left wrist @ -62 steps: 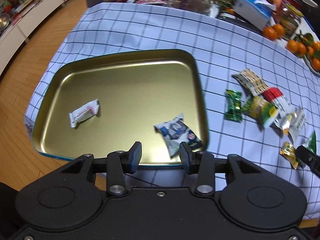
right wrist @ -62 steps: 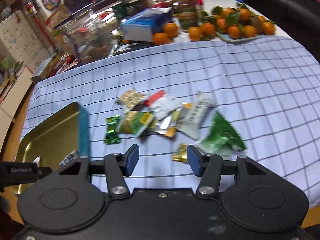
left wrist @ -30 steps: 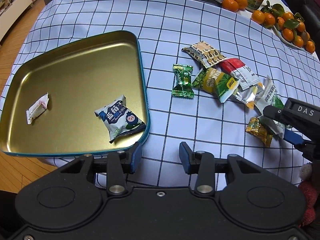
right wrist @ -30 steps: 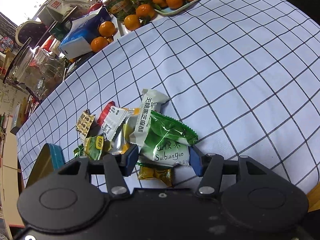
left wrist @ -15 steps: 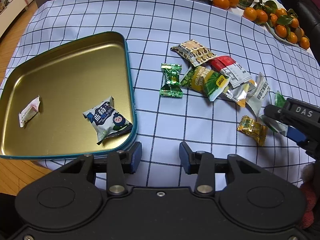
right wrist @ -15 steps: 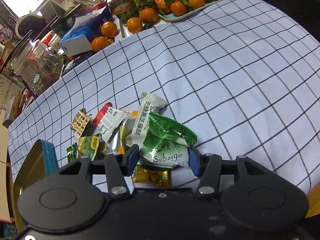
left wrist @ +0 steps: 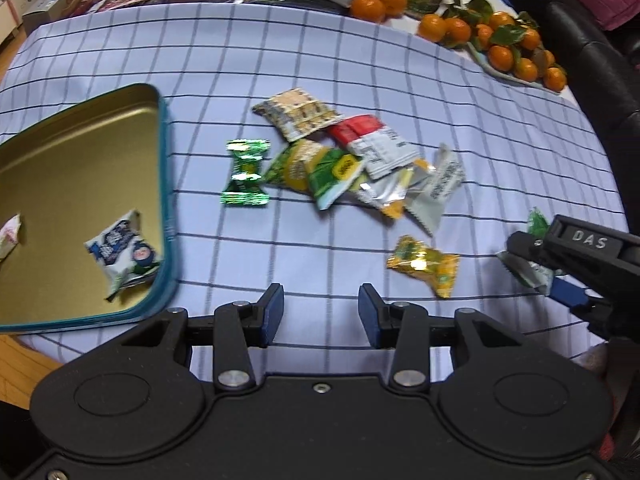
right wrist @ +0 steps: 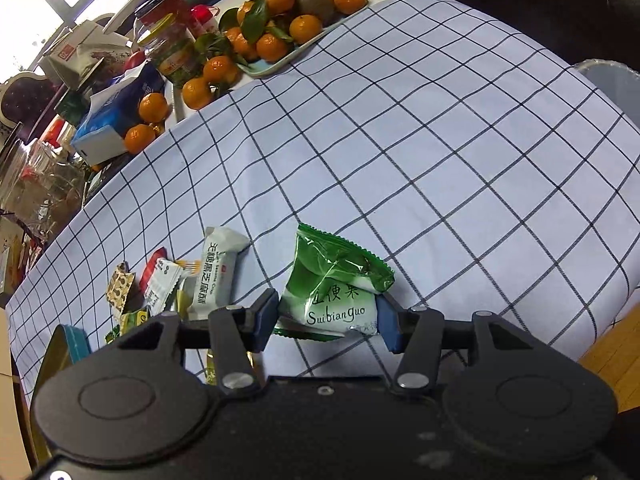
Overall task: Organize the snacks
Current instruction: 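Grasp the gold Melty candy with the left gripper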
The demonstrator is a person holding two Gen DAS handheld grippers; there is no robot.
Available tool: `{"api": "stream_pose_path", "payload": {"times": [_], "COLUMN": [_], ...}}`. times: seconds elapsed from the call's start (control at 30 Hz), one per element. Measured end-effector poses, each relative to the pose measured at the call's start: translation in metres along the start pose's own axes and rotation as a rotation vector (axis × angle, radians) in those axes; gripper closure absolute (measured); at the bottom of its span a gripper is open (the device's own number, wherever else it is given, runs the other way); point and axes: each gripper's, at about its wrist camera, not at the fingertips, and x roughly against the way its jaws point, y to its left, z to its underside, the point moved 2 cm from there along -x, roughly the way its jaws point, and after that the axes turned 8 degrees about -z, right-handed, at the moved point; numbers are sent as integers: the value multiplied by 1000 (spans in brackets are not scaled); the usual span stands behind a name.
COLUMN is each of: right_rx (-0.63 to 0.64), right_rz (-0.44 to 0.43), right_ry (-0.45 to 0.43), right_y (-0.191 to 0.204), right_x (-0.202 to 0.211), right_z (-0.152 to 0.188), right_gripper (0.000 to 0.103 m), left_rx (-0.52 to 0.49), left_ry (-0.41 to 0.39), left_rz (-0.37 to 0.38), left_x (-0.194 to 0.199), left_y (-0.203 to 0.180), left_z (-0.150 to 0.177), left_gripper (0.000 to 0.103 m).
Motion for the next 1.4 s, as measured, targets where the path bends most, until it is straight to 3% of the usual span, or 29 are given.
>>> {"api": "stream_pose_path", "payload": {"times": [0.33, 0.57, 0.97, 1.4], "right_rx": [-52, -86, -145, -190], "right_rz": [-33, -53, -103, -143], "right_ry": [-19, -31, -35, -13], "right_y": [-8, -17, -25, -30], "right_x": [10, 18, 22, 20], "right_z": [-7, -13, -20, -23], "right_gripper": [48, 48, 48, 48], "left_rx": [-23, -159, -324, -272], "left_ry": [-69, -171, -171, -116], "left_rz": [63, 44, -1, 2], "left_x": [-3, -2, -21, -35], "left_y": [-33, -54, -79, -85], "left_z": [-6, -2, 7, 4], "left_gripper": [54, 53, 50, 46]}}
